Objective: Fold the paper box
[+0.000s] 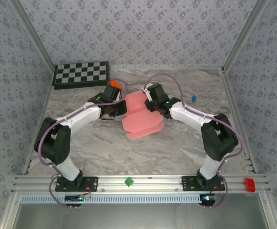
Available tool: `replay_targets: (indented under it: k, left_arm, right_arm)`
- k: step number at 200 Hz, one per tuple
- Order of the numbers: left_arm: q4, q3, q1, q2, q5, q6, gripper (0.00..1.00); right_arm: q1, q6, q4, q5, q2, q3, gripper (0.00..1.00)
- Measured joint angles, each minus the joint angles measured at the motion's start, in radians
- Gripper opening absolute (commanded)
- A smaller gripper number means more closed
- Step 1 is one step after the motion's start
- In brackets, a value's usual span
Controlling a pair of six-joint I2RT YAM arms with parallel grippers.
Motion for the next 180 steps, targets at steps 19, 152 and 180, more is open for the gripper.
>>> replay_targets:
  k: [19,152,180]
  left_arm:
    - [0.000,0.003,0.000,0.005,0.003,0.000,0.00]
    - [0.001,0.011,0.000,0.011,0.018,-0.003,0.00]
    - [0.002,0.011,0.000,0.011,0.018,-0.008,0.00]
  right_arm:
    - [0.017,0.022,-0.001,0.058,0.003,0.001,0.25]
    - [0.100,0.095,-0.095,0.355,0.094,0.094,0.24]
    - [0.112,0.113,-0.117,0.393,0.112,0.114,0.20]
